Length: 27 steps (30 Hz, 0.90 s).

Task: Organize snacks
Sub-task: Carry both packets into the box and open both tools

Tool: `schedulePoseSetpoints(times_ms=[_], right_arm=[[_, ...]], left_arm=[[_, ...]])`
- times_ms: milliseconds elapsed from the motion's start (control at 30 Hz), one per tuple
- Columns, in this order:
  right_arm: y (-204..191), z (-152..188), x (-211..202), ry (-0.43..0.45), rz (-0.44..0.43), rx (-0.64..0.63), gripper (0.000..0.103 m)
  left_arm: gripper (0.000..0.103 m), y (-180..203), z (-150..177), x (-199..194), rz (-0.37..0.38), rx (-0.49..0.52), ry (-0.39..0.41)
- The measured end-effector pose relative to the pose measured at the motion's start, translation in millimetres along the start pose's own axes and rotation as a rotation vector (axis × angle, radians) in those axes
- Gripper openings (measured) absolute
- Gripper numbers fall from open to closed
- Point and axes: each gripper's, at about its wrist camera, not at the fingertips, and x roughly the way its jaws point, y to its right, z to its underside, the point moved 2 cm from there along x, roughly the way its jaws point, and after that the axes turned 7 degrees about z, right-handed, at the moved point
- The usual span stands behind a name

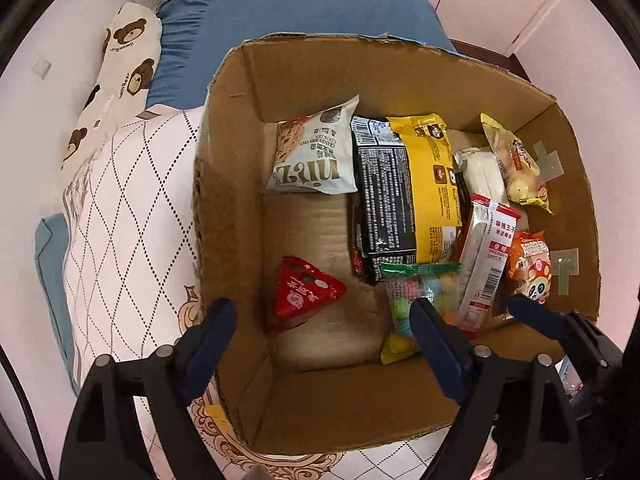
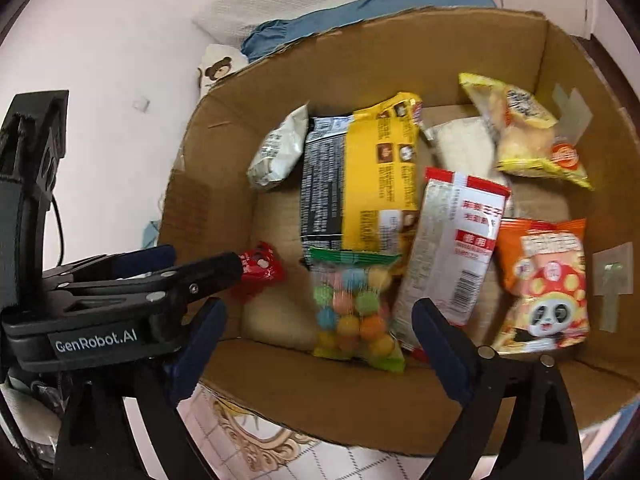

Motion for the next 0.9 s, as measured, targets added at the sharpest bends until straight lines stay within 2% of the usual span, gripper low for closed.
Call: schedulePoseSetpoints(times_ms=[300, 367, 600, 900], right_arm=[[20, 4, -32, 0.079, 0.223, -0.045, 0.098], [27, 6, -39, 0.097, 0.266, -0.045, 0.098], [53, 20, -67, 0.136, 0.332, -0.048, 0.098], [46, 53, -117, 0.259, 0.385, -0.072, 0.098]], left_arm=[[0.093, 14, 15, -7, 0.030, -0.015, 0.051], [0.093, 17, 22, -10, 0.028, -0.017, 0.082], [0.093, 20, 47, -36, 0.003, -0.052, 0.231], [0.093, 33, 86, -73, -0.031, -0.037, 0.381]])
